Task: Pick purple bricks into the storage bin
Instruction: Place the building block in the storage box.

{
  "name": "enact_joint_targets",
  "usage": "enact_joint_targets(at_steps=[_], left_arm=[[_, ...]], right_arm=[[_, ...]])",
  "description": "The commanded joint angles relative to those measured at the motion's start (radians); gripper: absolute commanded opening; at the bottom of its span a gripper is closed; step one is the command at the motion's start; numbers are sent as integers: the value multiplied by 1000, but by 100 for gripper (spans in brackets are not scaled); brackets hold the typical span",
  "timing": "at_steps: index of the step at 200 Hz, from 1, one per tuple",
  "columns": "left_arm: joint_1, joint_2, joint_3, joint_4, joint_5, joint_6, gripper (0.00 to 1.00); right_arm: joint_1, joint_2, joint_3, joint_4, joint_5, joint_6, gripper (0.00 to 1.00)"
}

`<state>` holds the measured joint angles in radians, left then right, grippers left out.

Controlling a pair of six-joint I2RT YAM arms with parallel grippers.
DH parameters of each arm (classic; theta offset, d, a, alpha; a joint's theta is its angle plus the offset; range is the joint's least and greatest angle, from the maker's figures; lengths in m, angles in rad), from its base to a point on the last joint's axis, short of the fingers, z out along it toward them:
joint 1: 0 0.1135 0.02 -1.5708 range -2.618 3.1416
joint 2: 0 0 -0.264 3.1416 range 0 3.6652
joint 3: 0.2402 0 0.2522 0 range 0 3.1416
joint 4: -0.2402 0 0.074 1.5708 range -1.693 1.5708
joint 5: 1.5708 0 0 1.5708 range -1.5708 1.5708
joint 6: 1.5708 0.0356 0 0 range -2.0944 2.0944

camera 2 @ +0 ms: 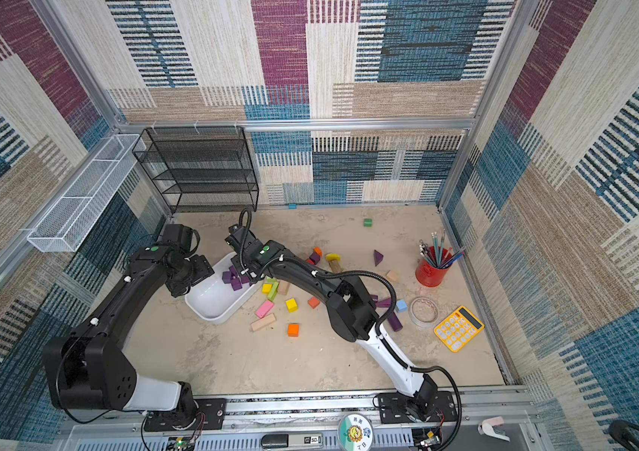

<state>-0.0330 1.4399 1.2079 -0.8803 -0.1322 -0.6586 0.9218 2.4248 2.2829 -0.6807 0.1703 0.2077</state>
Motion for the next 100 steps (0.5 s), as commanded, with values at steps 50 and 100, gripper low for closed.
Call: enact_joint_targets(at_steps=[50,100], left_arm=[[9,-1,10,-21,-17,-10,80],[14,-9,10,-20,-23,-2,80]], right_arm=[[17,38,23,-43,58,-1,30],[29,73,43,-48,113,10,31]])
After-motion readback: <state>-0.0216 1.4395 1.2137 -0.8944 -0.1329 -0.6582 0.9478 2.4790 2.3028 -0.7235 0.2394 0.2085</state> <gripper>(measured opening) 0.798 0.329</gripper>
